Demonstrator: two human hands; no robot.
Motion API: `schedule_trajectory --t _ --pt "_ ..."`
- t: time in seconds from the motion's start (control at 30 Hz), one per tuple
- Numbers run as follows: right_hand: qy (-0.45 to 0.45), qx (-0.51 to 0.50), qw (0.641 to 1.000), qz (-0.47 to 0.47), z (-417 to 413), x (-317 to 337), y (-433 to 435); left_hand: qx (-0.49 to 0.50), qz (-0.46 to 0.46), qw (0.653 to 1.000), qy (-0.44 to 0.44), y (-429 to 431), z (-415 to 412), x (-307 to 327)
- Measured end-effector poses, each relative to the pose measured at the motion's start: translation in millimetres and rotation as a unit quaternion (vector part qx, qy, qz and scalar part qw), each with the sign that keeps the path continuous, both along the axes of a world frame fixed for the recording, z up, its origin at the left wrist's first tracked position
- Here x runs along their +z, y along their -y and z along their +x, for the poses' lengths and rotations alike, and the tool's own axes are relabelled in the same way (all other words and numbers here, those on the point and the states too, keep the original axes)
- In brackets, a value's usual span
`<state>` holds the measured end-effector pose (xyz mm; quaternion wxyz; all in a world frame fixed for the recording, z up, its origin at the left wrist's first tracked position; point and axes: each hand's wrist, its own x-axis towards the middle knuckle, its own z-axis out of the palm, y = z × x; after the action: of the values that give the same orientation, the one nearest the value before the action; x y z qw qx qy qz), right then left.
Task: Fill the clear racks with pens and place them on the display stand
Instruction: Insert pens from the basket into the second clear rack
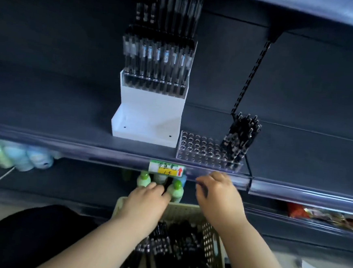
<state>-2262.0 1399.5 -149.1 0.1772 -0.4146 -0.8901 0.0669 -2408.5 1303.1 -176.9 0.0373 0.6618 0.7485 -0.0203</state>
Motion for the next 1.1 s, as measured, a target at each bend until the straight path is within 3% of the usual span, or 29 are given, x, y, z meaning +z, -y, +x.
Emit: schedule_trajectory --t 0.17,0.27,0.33,0.43,0.57,0.87,1.0,1.1 --pt "0.132 -0.051 0.967 -0.213 -4 -63 30 0.116 -0.16 0.975 0.101 26 -2 -47" --pt "0.141 -0.079 0.936 -0.314 -9 -102 60 0.097 -0.224 0.965 0.096 37 -1 -73" --pt "0.161 -0.08 0.918 -0.354 -15 -123 79 0.135 -0.245 0.95 0.139 42 5 -85" --pt "0.176 -0.083 0.909 -0.369 -26 -138 90 0.208 -0.249 0.929 0.179 41 13 -101" --pt "0.117 -0.091 0.915 -0.376 -42 -145 73 0.241 -0.251 0.913 0.214 23 12 -122" --pt "0.081 -0.152 0.881 -0.442 -54 -177 56 0.257 -0.192 0.931 0.174 3 17 -153" --pt "0.086 -0.172 0.874 -0.447 -51 -179 48 0.274 -0.174 0.924 0.204 3 20 -152" --pt "0.035 -0.187 0.877 -0.44 -46 -173 48 0.303 -0.112 0.909 0.265 6 21 -148"
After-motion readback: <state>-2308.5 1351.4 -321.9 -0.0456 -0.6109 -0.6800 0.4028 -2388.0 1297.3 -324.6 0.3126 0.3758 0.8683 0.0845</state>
